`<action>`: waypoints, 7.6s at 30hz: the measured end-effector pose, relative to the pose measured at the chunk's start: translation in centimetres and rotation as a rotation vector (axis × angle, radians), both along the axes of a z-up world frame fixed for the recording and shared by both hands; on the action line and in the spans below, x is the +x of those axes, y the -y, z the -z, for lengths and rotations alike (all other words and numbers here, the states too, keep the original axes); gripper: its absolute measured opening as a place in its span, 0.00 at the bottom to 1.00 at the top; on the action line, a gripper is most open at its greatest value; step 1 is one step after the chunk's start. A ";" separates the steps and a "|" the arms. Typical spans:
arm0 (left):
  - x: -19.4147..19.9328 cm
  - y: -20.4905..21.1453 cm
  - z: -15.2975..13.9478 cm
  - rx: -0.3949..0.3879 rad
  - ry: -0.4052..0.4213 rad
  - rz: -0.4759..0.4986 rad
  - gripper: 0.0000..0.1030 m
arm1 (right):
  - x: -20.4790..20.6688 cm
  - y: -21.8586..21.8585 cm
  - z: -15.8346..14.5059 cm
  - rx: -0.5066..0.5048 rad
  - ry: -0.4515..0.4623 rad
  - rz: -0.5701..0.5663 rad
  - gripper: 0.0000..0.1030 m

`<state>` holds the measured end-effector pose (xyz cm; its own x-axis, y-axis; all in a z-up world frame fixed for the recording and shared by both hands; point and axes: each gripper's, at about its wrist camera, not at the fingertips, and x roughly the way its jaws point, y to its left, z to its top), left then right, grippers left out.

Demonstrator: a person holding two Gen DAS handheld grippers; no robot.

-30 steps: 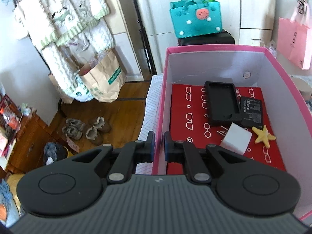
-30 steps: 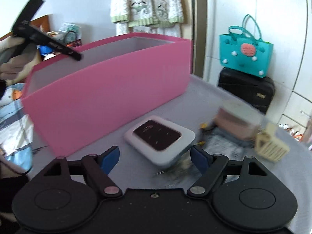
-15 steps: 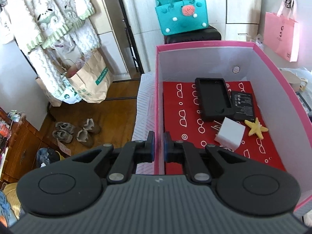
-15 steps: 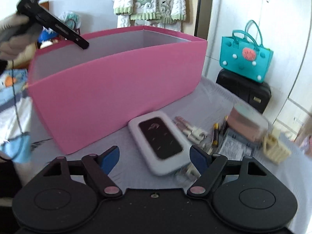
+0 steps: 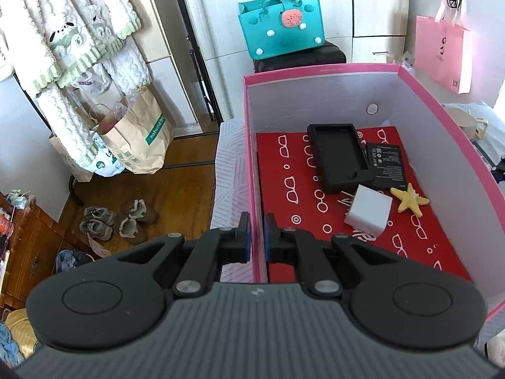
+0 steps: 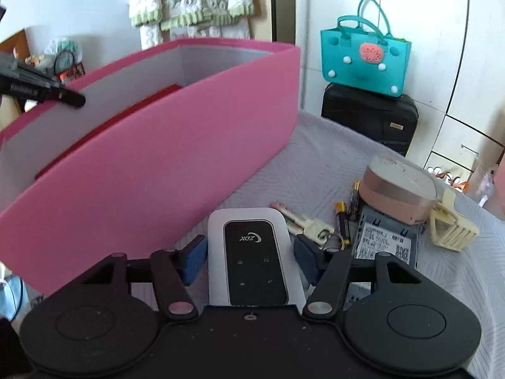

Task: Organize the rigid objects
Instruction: 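Close the right tool on the white wifi router and lift it, then carry the white router into the pink box and open the right tool, then move the right tool back to the keys on the table, then close the right tool on the silver keys and lift them, then carry the keys into the pink box and open the right tool, then move the right tool back to the remaining items on the bed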

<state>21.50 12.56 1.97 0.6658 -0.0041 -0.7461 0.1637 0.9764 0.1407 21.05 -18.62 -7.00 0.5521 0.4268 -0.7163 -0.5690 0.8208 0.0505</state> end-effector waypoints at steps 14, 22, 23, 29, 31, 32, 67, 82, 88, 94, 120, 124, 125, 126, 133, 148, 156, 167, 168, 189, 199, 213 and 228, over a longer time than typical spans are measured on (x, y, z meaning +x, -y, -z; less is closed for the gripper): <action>0.0 -0.1 -0.2 0.000 -0.026 0.021 0.07 | -1.8 0.5 0.0 -0.019 -0.001 0.036 0.62; 0.1 -0.3 -0.2 -0.037 -0.039 0.027 0.07 | -2.1 3.0 -2.2 0.041 0.023 0.112 0.62; 0.1 -0.3 -0.2 -0.038 -0.039 0.028 0.07 | -2.2 3.3 -2.7 0.055 0.027 0.116 0.62; -0.2 -0.3 -0.1 -0.046 -0.031 0.027 0.07 | -3.4 3.6 -7.3 0.131 0.146 0.092 0.63; -0.1 -0.4 -0.1 -0.040 -0.031 0.024 0.07 | -3.5 2.8 -8.8 0.160 0.163 0.050 0.63; -0.1 -0.4 -0.1 -0.039 -0.030 0.025 0.07 | -3.4 2.1 -9.5 0.172 0.166 0.019 0.63; 0.2 -3.0 0.0 -0.183 -0.046 0.115 0.08 | 3.2 -16.8 -4.1 -0.475 -0.366 -0.523 0.63; 0.1 -2.7 0.1 -0.173 -0.047 0.101 0.08 | 1.9 -10.6 -10.7 -0.181 -0.145 -0.359 0.66; 0.3 -2.1 0.0 -0.154 -0.050 0.084 0.08 | 0.6 -4.0 -15.1 0.054 -0.091 -0.188 0.70; 0.3 -1.8 0.0 -0.144 -0.051 0.069 0.08 | -1.7 2.0 -15.6 0.171 -0.025 -0.036 0.74; -0.1 -0.8 0.6 -0.108 -0.017 0.005 0.08 | -1.1 5.1 0.1 0.114 0.110 0.174 0.45; 0.1 -0.6 0.6 -0.085 -0.009 0.018 0.08 | -0.3 3.6 0.7 -0.002 0.112 0.185 0.06; 0.2 -0.6 0.6 -0.090 -0.011 0.017 0.08 | -0.4 3.5 0.7 0.004 0.118 0.179 0.06; 0.2 -0.7 0.6 -0.093 -0.012 0.019 0.08 | -0.3 3.5 0.6 0.009 0.117 0.185 0.06; 0.3 -1.1 0.6 -0.114 -0.014 0.027 0.08 | 1.0 4.2 0.9 0.105 0.038 0.223 0.28; 0.2 -1.0 0.7 -0.107 -0.003 0.040 0.08 | -0.1 3.1 -1.2 0.118 0.124 0.218 0.05; 0.1 -0.8 0.6 -0.076 0.005 0.062 0.08 | -0.2 3.9 -4.0 0.252 0.036 0.197 0.05; 0.4 0.1 0.6 0.011 -0.016 0.119 0.08 | -2.2 2.4 -11.4 0.331 0.115 0.106 0.05; 0.4 0.2 0.5 0.015 -0.018 0.121 0.08 | -2.4 2.1 -12.1 0.335 0.124 0.094 0.05; 0.3 -0.8 0.6 -0.039 -0.015 0.133 0.08 | 3.4 -12.2 -7.6 0.217 -0.184 -0.131 0.06; 0.6 -1.0 0.5 -0.060 -0.019 0.113 0.08 | 4.3 -11.4 -9.1 0.244 -0.124 -0.088 0.19; 1.2 -0.9 0.5 -0.068 -0.039 0.092 0.08 | -1.5 0.9 -12.5 0.292 -0.059 0.100 0.31; 1.9 -0.4 0.2 -0.086 -0.079 0.030 0.12 | -5.2 7.8 -2.1 0.160 -0.115 0.308 0.36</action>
